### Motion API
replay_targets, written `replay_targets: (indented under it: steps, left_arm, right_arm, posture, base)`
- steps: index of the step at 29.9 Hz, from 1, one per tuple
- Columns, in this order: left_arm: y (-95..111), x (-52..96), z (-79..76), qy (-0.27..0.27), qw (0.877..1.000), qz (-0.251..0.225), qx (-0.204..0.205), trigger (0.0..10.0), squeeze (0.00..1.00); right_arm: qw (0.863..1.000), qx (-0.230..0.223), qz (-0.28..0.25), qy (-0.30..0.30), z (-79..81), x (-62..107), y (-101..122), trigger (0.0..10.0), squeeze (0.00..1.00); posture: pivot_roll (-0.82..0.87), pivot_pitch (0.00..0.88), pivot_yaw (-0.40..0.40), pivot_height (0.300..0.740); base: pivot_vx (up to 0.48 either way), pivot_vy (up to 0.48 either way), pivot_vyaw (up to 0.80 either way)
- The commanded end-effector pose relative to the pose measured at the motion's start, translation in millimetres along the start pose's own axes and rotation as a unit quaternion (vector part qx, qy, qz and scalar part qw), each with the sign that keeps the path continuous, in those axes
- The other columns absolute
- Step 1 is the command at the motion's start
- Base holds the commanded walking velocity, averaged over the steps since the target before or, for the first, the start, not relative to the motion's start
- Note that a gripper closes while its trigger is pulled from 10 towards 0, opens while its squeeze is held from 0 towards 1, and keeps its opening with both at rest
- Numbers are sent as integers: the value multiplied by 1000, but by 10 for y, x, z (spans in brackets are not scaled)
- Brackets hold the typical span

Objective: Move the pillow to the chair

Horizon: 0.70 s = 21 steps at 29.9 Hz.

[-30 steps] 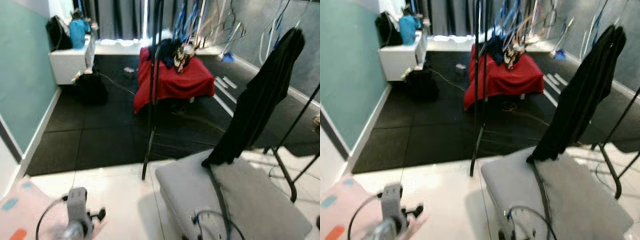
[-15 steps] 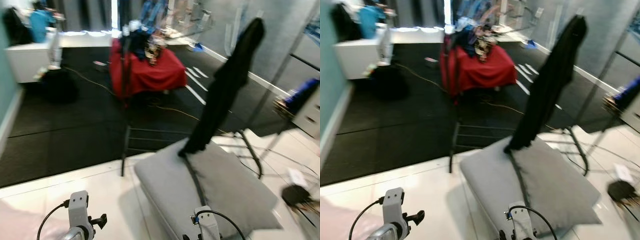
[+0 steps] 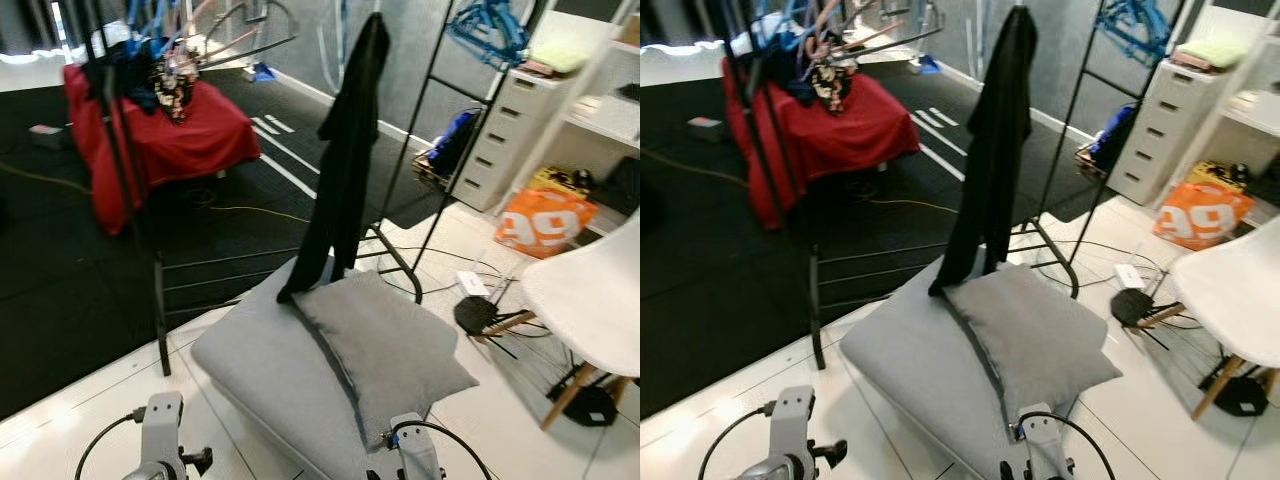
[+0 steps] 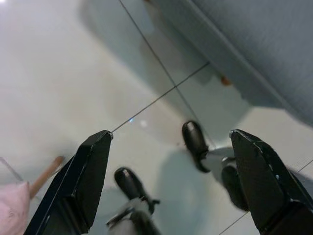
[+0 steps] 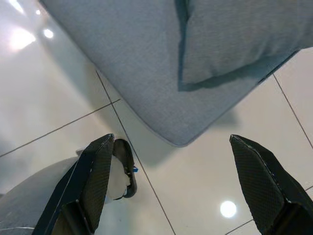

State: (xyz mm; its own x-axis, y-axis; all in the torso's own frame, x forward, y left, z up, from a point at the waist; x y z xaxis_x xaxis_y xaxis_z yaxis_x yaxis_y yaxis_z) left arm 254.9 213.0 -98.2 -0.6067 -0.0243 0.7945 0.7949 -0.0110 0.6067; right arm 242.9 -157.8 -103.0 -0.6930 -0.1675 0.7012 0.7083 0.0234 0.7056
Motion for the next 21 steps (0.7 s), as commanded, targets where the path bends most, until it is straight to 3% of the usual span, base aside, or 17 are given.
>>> replay_targets:
  steps: [1, 8, 10, 11, 12, 16, 21]
  left_arm:
    - [-140, 8, -16, 0, 1000, 25, -8, 10000, 0]
    - [-165, -7, -135, -3, 999, 31, -31, 10000, 0]
    - [-166, -22, -287, -8, 999, 31, -34, 10000, 0]
    - [-166, -22, -287, -8, 999, 31, -34, 10000, 0]
    - [-186, -31, -463, -18, 999, 34, -37, 10000, 0]
    - [-202, -33, -592, -23, 998, 36, -40, 10000, 0]
    - [-173, -36, -746, -22, 999, 32, -36, 10000, 0]
  right_arm:
    - [1000, -1, 9, -4, -25, 10, -41, 10000, 0]
    - [1000, 0, 10, -3, -22, 9, -41, 10000, 0]
    - [1000, 0, 10, -1, -18, 9, -40, 10000, 0]
    - [1000, 0, 10, -1, -18, 9, -40, 10000, 0]
    - [1000, -4, 7, 3, -10, 9, -34, 10000, 0]
    - [1000, -5, 5, 4, -7, 9, -28, 10000, 0]
    - [1000, 16, 12, 4, -16, 8, -35, 10000, 0]
  posture:
    - [-148, 25, -87, 723]
    - [-143, 23, -89, 723]
    - [-144, 24, -89, 723]
    - [-144, 24, -89, 723]
    - [-142, 26, -88, 723]
    - [-142, 26, -88, 723]
    - [-143, 26, -90, 723]
  base:
    - [0, 0, -738]
    - [0, 0, -747]
    - [0, -126, 0]
    - [0, -251, 0]
    - [0, -480, 0]
    - [0, -480, 0]
    - [0, 0, -153]
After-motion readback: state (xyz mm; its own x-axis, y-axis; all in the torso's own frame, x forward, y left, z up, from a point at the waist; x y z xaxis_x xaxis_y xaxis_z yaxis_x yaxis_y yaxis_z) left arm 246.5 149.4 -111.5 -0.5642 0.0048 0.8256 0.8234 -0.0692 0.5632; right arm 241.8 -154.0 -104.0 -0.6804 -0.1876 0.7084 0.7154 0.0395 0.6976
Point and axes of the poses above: a point about 5 cm out from each wrist's last joint towards the gripper, its own x axis pointing back from the gripper into the wrist, its own y axis along the axis of the wrist's last joint, z = x × y, the point moved 5 cm from there along -x, pointing out of the wrist towards the gripper, and after that the axes turned 8 degrees about -x, right-handed, at the moved point
